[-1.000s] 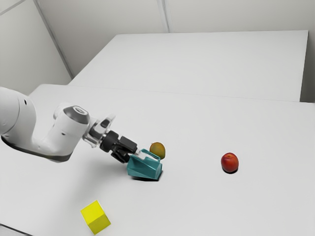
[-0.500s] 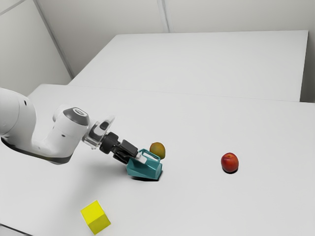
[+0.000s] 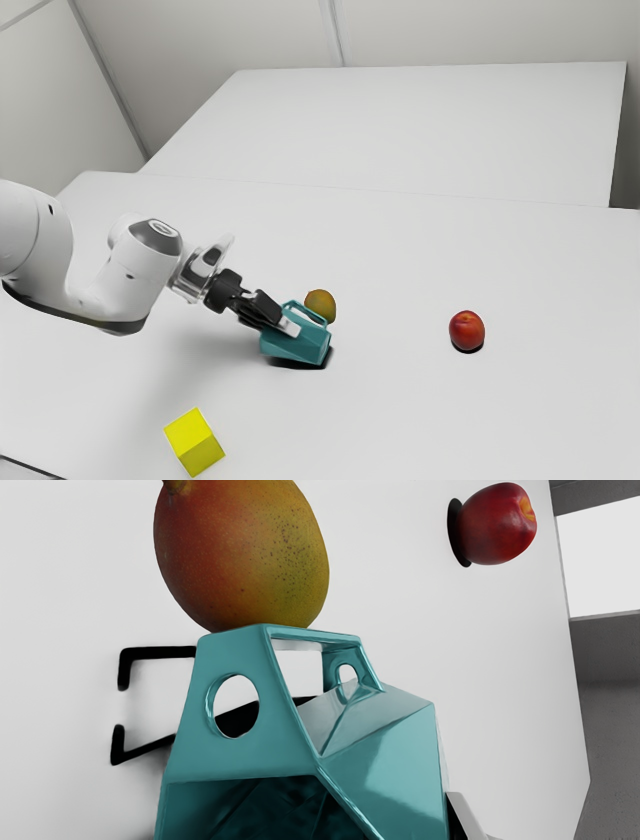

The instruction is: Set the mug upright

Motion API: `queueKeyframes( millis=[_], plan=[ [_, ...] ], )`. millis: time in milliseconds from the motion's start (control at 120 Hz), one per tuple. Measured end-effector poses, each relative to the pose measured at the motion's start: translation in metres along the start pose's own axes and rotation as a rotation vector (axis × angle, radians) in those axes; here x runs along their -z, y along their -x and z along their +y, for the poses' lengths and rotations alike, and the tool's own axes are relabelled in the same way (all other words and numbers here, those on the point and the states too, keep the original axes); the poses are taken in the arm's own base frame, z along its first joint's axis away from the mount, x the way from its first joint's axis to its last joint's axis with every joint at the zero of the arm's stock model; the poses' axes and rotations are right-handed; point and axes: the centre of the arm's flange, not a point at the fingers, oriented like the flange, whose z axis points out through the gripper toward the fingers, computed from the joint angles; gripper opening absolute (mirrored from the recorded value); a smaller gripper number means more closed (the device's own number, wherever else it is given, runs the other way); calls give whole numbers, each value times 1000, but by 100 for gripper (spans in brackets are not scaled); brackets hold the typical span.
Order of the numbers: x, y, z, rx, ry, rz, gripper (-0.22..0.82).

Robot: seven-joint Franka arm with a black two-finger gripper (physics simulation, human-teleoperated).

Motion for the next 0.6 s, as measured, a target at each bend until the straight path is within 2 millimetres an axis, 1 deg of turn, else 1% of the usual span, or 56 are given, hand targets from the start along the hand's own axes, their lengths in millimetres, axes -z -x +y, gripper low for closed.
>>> queueKeyframes(
  millis=[117,200,483,533,600],
  plan=[
    [-1,-3,9,-21,2,2,-10],
    [0,-7,21,-47,2,9,-14],
    [12,-21,76,-170,-31,38,-14],
    [17,-24,86,-199,-48,38,-14],
    [30,-33,99,-250,-95,29,-15]
  ],
)
